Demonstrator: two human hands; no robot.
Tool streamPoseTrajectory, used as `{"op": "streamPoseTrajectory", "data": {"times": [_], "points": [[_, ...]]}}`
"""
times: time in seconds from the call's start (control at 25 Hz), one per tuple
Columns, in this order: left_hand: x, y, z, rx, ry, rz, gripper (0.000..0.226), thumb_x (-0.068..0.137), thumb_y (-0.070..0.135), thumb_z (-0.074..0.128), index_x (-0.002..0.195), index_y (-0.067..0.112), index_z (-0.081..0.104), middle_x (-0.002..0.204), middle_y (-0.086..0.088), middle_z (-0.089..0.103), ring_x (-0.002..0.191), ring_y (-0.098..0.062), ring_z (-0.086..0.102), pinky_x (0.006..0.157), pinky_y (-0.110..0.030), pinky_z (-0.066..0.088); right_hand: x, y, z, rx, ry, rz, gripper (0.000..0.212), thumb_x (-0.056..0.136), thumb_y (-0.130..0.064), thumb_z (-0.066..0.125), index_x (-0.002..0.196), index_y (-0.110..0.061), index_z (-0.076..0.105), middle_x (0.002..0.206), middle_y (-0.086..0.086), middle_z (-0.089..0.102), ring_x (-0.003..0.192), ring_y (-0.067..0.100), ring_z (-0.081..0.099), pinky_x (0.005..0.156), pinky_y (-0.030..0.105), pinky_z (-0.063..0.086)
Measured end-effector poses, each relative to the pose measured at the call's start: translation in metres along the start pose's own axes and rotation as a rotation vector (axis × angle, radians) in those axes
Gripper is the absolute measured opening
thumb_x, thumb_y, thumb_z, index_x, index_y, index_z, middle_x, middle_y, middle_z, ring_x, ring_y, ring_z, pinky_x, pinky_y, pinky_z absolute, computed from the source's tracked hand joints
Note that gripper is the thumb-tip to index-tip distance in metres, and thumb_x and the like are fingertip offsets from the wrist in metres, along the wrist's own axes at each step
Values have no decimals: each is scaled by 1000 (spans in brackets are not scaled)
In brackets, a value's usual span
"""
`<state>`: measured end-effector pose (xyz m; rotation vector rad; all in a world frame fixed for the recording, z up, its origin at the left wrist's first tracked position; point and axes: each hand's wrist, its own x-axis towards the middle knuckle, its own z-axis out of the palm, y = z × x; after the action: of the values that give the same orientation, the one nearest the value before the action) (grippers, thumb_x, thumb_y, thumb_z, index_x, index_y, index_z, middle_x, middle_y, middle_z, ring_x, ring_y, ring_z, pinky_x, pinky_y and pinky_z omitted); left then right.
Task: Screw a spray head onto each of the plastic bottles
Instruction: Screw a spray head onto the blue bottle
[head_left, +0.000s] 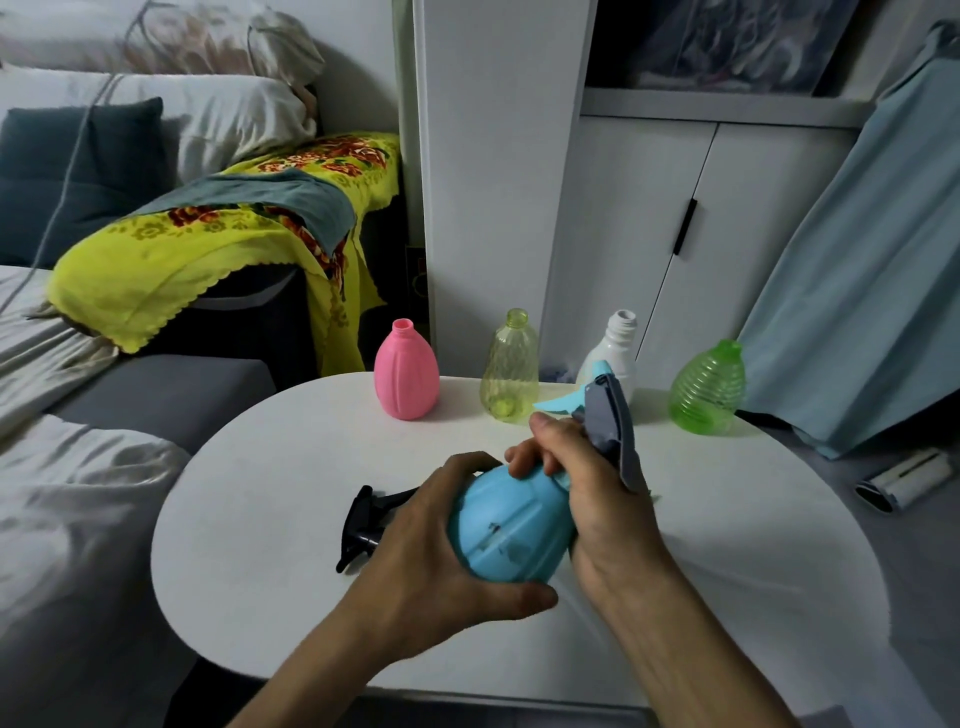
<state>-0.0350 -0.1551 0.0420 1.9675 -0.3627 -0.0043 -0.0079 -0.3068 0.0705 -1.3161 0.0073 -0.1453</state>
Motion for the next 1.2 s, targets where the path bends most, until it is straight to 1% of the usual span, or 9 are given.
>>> {"op": "streamPoseTrajectory", "data": {"times": [0.16,0.28,0.44,0.52,0.64,0.8,0.96,1.08,1.2], "points": [[3,2,-10,-599,-109,-431,60,59,72,76,112,45,66,112,6,72,97,-18,73,79,-41,60,2,-3,-5,228,51,21,40,82,-19,69,47,-19,49,52,7,58,68,27,67,73,39,55],[0,8,-5,-859,-164,-594,45,75,63,68,107,32,74,112,-10,75,95,-33,73,74,-50,59,2,-7,-5,286,73,38,44,89,-16,65,49,-17,46,53,8,61,70,25,67,71,36,57],[0,10,-5,-727,172,-170,62,70,61,73,126,40,55,128,7,61,107,-19,67,79,-39,60,5,-15,-5,471,78,186,39,76,-29,68,48,-20,43,61,5,70,74,20,73,71,36,56],[-1,9,-5,-793,107,-198,65,70,64,69,130,51,50,132,15,57,114,-17,63,84,-44,59,6,-15,-4,553,99,201,36,71,-30,69,49,-19,42,59,5,68,74,21,73,76,38,54],[-5,17,-5,-858,-160,-318,53,69,63,71,118,44,64,125,-1,68,106,-27,70,71,-43,60,7,-16,-7,534,120,161,35,69,-29,70,50,-19,43,55,5,66,73,21,72,74,38,53],[-2,6,-9,-679,-17,-116,89,61,52,87,137,45,41,130,12,56,108,-19,67,78,-40,61,11,-17,-13,600,100,167,36,73,-28,70,49,-19,45,57,4,64,71,23,72,68,34,59],[-3,10,-6,-822,-208,-301,64,65,67,75,124,48,59,128,1,67,109,-28,69,85,-46,58,12,-15,-13,549,100,139,36,72,-29,71,50,-18,44,56,5,64,73,23,72,72,36,57],[-1,3,-11,-710,-103,-170,78,66,53,84,134,47,46,127,10,62,110,-19,67,81,-39,60,12,-19,-16,588,105,140,37,72,-29,71,48,-19,45,56,4,64,71,22,72,67,33,59],[0,-1,-10,-762,-220,-188,75,62,59,84,130,49,52,128,7,65,113,-23,67,87,-41,58,10,-18,-15,546,97,144,37,70,-31,72,49,-19,44,55,5,64,72,22,72,72,36,57]]}}
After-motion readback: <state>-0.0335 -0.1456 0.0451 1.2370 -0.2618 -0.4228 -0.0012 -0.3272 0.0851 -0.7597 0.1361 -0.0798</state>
